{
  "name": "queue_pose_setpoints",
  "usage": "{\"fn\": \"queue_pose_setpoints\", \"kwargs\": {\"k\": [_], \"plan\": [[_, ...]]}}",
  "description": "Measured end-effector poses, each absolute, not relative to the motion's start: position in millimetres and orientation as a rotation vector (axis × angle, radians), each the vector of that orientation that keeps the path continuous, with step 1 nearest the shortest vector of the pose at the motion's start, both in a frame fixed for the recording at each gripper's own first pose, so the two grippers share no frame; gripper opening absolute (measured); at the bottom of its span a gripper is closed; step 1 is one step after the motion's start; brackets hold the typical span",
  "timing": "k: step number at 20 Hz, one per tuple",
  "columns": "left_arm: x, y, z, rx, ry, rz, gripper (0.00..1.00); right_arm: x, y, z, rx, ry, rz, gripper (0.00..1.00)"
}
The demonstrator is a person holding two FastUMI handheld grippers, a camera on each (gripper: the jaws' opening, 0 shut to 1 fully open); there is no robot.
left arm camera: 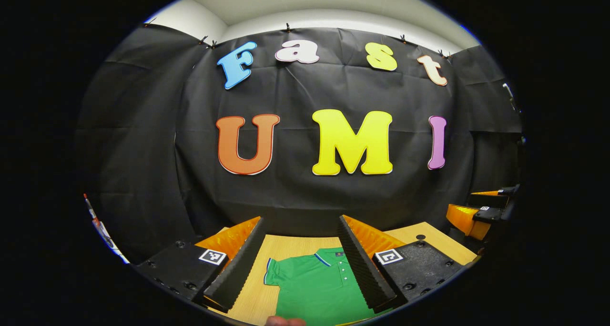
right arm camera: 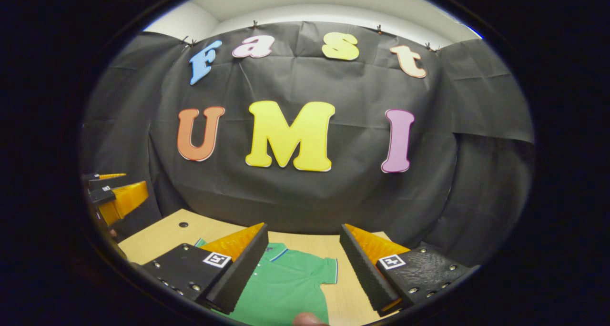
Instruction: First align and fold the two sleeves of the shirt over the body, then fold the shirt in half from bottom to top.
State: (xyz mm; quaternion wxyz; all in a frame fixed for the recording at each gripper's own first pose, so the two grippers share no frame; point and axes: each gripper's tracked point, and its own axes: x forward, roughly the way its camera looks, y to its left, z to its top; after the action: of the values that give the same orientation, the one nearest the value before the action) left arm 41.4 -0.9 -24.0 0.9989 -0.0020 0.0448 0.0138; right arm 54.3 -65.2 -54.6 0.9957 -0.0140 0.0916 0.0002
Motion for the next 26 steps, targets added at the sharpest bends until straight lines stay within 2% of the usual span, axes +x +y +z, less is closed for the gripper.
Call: {"fn": "queue_pose_setpoints", "kwargs": {"k": [9, 15, 21, 26], "plan": [[41, -8, -67, 0.014, 0.2, 0.051, 0.98, 173, -122, -174, -0.023, 0.405, 0.022, 0.96], [34, -12, -98, 0.014, 0.292, 0.082, 0.98, 266, -150, -279, -0.005, 0.549, 0.036, 0.96], [36, -10, -112, 0.031, 0.331, 0.12, 0.98, 325, -157, -367, -0.019, 0.642, 0.028, 0.97], [30, -8, -129, 0.045, 0.383, 0.149, 0.98, 348, -169, -420, -0.023, 0.715, 0.003, 0.97]]}}
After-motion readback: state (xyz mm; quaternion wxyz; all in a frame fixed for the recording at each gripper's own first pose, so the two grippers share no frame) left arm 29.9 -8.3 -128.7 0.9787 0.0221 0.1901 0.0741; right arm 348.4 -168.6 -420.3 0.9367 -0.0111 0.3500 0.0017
